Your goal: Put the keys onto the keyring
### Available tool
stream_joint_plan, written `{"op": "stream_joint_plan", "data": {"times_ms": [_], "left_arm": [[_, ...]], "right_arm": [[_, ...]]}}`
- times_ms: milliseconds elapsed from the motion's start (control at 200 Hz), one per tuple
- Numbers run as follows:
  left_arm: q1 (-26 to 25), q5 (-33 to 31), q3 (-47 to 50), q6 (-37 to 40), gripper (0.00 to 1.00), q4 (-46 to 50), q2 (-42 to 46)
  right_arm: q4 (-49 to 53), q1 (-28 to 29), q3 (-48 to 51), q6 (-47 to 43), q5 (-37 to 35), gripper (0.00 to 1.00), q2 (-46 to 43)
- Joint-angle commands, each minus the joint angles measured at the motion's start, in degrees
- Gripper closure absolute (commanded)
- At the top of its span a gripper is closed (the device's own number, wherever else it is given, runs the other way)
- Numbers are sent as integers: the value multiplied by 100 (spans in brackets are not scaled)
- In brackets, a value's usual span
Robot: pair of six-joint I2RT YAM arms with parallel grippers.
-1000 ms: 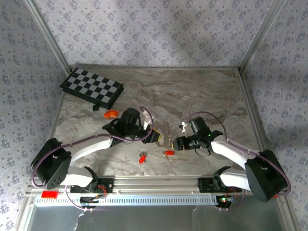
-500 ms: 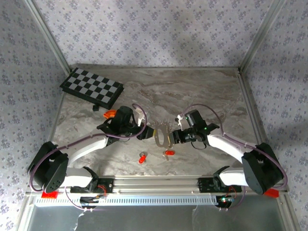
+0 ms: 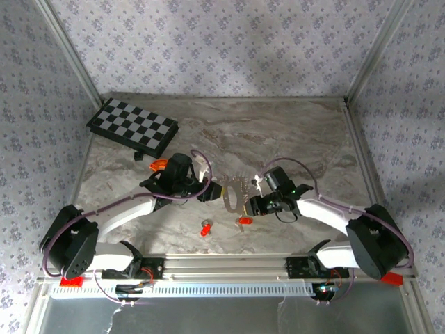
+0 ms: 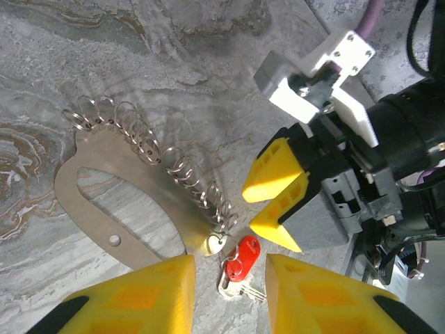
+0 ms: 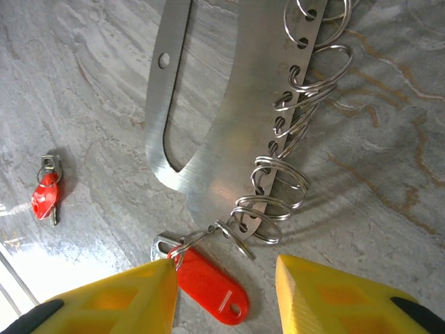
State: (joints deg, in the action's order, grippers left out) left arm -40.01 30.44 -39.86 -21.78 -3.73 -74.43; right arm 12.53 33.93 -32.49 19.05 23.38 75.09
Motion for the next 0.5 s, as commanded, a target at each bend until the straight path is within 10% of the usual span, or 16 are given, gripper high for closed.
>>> {"op": "stream_joint_plan", "data": {"times_ms": [0, 495], "left_arm": [[26, 59, 31, -62, 68, -170, 235], [29, 61, 39, -80, 68, -214, 239]], "right_arm": [[-222, 34, 73, 64, 74, 58, 175], [-393, 135, 42, 28, 262, 64, 488]]}}
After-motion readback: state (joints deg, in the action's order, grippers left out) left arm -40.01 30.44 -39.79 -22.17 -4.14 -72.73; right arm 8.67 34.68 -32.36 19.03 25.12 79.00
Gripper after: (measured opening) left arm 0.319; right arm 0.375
